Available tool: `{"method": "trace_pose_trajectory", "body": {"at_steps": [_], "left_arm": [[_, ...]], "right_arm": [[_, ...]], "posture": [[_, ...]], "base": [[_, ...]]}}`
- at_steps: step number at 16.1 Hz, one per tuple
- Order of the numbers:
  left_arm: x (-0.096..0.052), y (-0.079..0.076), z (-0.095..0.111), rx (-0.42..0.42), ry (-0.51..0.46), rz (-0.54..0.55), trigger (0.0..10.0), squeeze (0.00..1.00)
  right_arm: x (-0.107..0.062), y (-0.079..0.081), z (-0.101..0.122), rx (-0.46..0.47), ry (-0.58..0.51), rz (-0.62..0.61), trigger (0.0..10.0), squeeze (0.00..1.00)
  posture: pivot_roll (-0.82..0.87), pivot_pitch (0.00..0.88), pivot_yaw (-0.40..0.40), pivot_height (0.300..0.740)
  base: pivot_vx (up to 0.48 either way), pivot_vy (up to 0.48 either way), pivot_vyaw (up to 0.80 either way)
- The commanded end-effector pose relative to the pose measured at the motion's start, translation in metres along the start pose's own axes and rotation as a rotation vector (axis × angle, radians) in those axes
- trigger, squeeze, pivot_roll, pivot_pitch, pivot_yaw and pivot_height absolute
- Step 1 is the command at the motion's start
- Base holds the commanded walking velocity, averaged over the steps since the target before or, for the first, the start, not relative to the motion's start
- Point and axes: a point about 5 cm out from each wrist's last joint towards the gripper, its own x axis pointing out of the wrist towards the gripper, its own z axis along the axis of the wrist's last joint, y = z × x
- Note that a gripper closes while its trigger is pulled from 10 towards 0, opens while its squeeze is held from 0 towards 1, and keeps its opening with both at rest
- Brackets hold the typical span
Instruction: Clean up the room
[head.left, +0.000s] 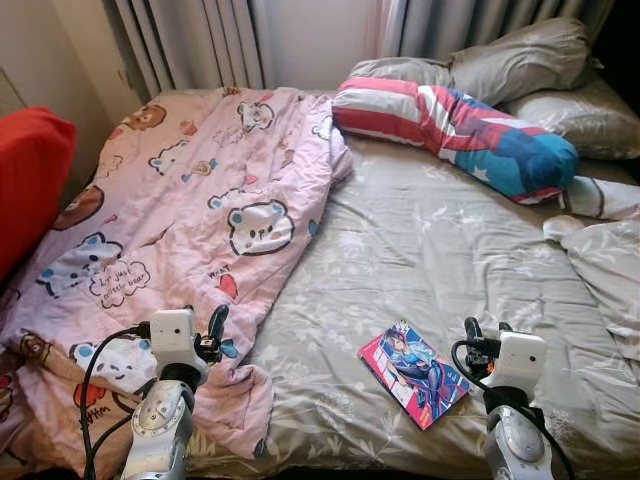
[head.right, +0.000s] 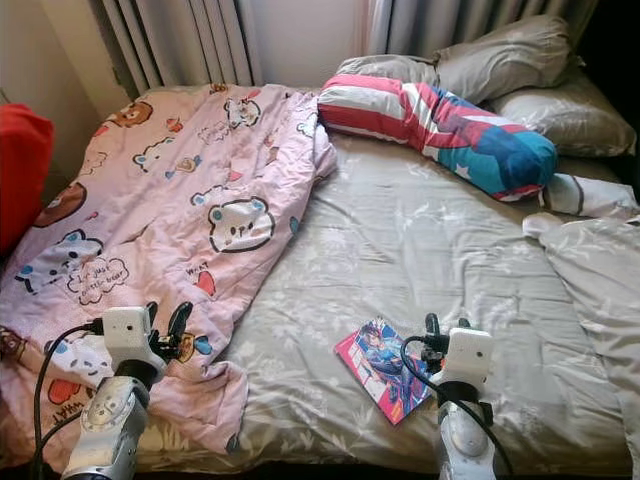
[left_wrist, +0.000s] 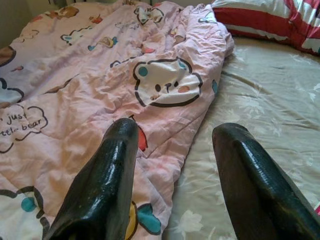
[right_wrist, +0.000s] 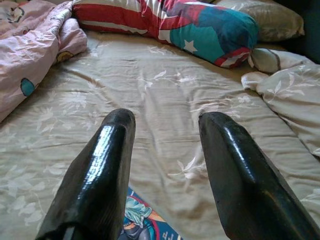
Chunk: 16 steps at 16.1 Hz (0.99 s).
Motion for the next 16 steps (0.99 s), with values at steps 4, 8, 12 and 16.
{"method": "trace_pose_trajectory", "body": {"at_steps": [4,8,12,16], "left_arm": [[-0.0039,0.0008,-0.0025,-0.008,0.015,-0.003,10.0,0.00],[-0.0052,-0.0012,-0.0046,-0.007,0.026,-0.006,10.0,0.00],[-0.0053,-0.0005,-0.0042,-0.001,0.030,-0.005,10.0,0.00],[-0.0055,-0.0011,-0.0048,0.000,0.035,-0.002,10.0,0.00]], "right_arm": [[-0.0023,0.0025,-0.0038,-0.015,0.015,0.000,10.0,0.00],[-0.0016,0.0037,-0.0018,-0.020,0.007,0.009,10.0,0.00],[-0.0020,0.0046,-0.0039,-0.028,0.030,0.014,10.0,0.00],[-0.0009,0.0038,-0.0037,-0.037,0.031,0.021,10.0,0.00]], "posture": [[-0.05,0.128,0.014,0.685],[-0.05,0.132,0.013,0.685],[-0.05,0.141,0.015,0.675],[-0.05,0.153,0.013,0.646]], "base": [[0.000,0.000,0.00],[0.000,0.000,0.00],[0.000,0.000,0.00],[0.000,0.000,0.00]]}}
